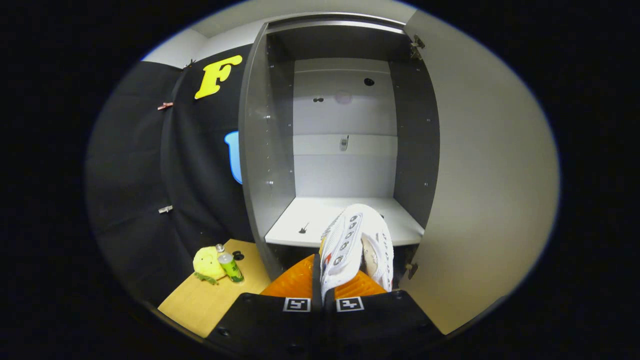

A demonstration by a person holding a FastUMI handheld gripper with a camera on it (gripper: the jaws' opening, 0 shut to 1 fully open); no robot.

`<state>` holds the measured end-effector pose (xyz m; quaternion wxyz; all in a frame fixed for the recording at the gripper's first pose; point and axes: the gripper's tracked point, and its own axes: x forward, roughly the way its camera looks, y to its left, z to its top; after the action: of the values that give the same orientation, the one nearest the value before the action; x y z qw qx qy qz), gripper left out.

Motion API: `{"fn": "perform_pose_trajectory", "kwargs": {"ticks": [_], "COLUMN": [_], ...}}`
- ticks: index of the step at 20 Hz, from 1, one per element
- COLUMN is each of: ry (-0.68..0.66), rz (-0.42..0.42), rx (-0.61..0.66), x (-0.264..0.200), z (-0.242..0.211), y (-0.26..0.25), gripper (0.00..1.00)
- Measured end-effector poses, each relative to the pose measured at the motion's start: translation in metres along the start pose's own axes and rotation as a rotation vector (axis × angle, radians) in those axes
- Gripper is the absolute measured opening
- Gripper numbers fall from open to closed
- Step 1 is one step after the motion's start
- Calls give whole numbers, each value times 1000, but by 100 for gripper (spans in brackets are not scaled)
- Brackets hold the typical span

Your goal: Open the shoe cabinet door, grab the shoes and put them into the shoe cabinet, then close the shoe cabinet door.

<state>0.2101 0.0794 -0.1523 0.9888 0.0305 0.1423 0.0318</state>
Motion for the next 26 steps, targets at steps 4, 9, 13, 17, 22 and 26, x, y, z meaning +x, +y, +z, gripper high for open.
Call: {"fn": "perform_pose_trajectory", "kwargs": {"ticks": [4, 9, 13, 17, 22, 26], "ry": [-28, -38, -20, 7, 50, 67], "rz": [6, 16, 23, 39, 52, 77], "rx": [-22, -52, -54, -95, -121, -148], "x": [47, 117, 179, 228, 252, 257], "z": [31, 51, 48, 37, 23, 13], "y": [-10, -23, -35, -39, -40, -29], "gripper": [4, 4, 4, 4, 4, 4]}}
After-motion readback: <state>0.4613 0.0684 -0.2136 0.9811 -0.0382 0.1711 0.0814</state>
